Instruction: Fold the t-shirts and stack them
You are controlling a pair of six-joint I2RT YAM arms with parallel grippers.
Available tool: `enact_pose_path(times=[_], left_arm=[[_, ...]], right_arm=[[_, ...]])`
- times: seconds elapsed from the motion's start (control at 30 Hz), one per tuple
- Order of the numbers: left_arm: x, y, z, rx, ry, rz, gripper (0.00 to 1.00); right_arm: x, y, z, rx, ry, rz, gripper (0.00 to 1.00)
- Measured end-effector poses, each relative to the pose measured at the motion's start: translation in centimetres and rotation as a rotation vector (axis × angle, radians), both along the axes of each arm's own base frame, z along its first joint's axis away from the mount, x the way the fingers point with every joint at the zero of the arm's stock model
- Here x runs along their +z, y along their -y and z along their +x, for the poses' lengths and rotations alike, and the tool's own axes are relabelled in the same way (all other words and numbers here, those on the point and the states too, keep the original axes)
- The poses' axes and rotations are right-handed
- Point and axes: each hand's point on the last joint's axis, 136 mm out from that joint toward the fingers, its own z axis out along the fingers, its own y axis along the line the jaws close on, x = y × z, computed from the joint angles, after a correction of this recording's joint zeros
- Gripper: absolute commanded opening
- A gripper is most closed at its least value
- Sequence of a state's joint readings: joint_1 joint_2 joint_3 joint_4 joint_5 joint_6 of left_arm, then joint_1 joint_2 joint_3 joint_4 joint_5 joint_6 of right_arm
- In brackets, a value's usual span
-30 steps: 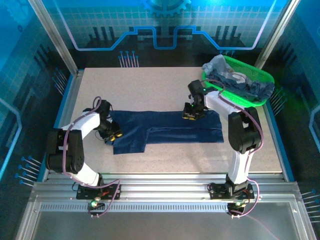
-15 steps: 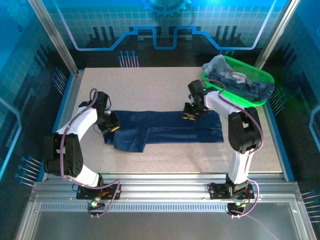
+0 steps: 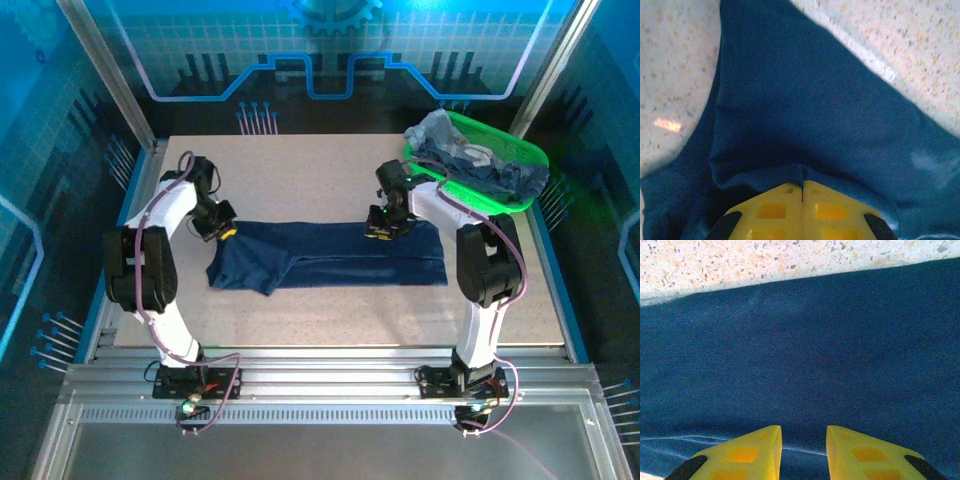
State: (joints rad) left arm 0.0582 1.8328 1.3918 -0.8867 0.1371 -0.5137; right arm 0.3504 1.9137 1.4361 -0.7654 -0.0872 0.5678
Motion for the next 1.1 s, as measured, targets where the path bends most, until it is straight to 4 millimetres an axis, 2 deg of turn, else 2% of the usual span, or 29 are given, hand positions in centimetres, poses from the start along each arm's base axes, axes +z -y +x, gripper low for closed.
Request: enact_pose_path(times=[0.2,0.33,0.37,0.43,0.47,0.57,0.7,0.73,0.83,0.9,0.97,1.1], left_arm=[[-0.1,-0.9,2.9,-0.01,0.013,0.017,0.0],[-1.2,-1.3,3.8,-0.02,-0.003,0.02,0.02],[-1.6,-1.3,3.8,-0.022,-0.011,0.021,0.06],[-2.6,-1.5,3.8,-0.029,-0.041,0.03,0.28],[-2.9,-1.7,3.7,-0.029,-0.05,0.04,0.32],[-3.5,-2.6,3.0,-0.029,-0.089,0.099,0.36],[-1.6,-3.2,2.2,-0.021,-0.066,0.191,0.39],[-0.7,-2.8,2.0,-0.019,-0.05,0.197,0.39],[2.3,0.6,1.8,-0.028,0.03,0.168,0.37],[3.1,4.0,1.8,-0.044,0.066,0.114,0.37],[2.5,7.3,2.1,-0.059,0.068,0.059,0.37],[-1.4,13.4,2.4,-0.086,-0.003,-0.013,0.37]], right_arm=[[0.0,0.0,0.0,0.0,0.0,0.0,0.31],[0.0,0.0,0.0,0.0,0.0,0.0,0.31],[0.0,0.0,0.0,0.0,0.0,0.0,0.31],[0.0,0.0,0.0,0.0,0.0,0.0,0.31],[0.0,0.0,0.0,0.0,0.0,-0.001,0.31],[0.0,0.1,0.0,-0.002,0.001,-0.005,0.31],[-0.1,0.5,0.2,-0.01,0.006,-0.018,0.31],[-0.1,0.7,0.3,-0.014,0.006,-0.022,0.31],[-0.1,1.3,0.5,-0.029,0.008,-0.026,0.31],[-0.2,1.5,0.6,-0.033,0.007,-0.029,0.31],[-0.5,1.5,0.6,-0.033,-0.001,-0.033,0.31],[-1.3,2.0,1.1,-0.043,-0.009,-0.06,0.31]])
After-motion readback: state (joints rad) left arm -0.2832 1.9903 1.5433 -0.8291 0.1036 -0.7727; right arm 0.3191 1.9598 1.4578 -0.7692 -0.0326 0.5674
